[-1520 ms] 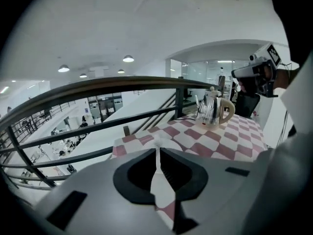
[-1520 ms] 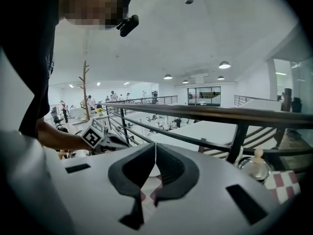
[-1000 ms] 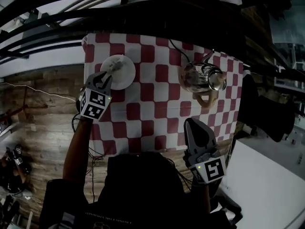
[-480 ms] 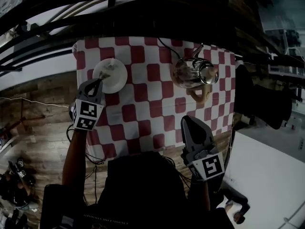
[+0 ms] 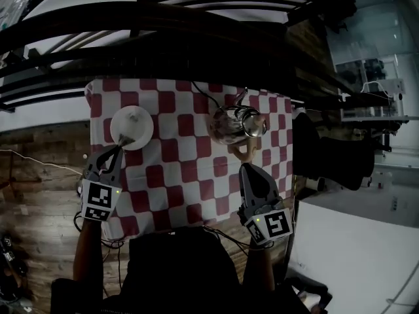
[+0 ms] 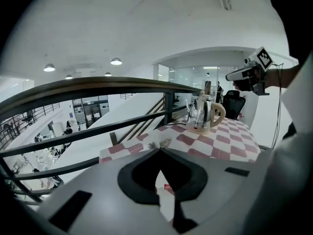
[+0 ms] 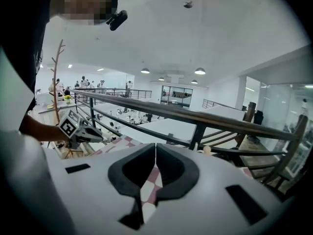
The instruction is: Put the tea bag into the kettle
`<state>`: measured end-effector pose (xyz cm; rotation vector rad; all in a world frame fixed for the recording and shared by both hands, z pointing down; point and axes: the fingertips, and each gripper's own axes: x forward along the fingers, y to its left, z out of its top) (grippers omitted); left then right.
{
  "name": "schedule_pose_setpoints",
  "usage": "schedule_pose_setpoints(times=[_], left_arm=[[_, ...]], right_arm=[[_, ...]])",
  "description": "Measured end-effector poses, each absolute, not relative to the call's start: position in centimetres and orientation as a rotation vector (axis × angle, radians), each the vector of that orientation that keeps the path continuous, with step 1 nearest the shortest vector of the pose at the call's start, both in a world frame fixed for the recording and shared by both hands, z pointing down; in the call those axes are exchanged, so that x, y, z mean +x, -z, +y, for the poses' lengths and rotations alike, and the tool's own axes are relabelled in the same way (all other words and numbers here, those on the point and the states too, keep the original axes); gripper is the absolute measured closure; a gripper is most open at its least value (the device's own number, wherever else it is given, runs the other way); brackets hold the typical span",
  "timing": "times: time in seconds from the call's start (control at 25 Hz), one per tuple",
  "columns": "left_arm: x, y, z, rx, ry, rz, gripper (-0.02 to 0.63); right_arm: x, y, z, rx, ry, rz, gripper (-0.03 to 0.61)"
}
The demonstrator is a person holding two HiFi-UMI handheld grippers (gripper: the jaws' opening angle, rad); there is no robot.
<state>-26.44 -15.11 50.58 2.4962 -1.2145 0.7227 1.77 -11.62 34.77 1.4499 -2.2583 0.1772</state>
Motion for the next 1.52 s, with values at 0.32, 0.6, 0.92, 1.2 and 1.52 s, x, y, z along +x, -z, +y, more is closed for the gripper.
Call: schedule_pose_setpoints(times=[0.32,0.6,0.92,1.2,1.52], left_arm=[[-27.2,-48.0,-14.2,2.485,-0.684,-1.318,0.611],[-27.5,-45.5,-11.5,2.411,-0.709,-1.431,0.611],[-23.3,-43.1,-8.9,2.387,-0.692,-1.470,0.611],[-18.4,-42.7,-6.9,2.366,-0.689,-1.459,0.611],[-14.4,-41.8,-5.2,2.351,-0.705,-1.494,0.611]], right_arm=[[7.6,-33.3,-14.5,1.550,-0.125,-2.200,0.560],[10.7,-34.8,-17.1,1.500,-0.149,-2.206,0.560],[12.2,-38.2,-20.3,1.346,-0.279,-2.267,0.421],[13.4,-40.4,-23.6,1.244,-0.305,-2.272,0.399],[13.8,-41.6,-25.1,1.172,-0.305,-2.321,0.399]])
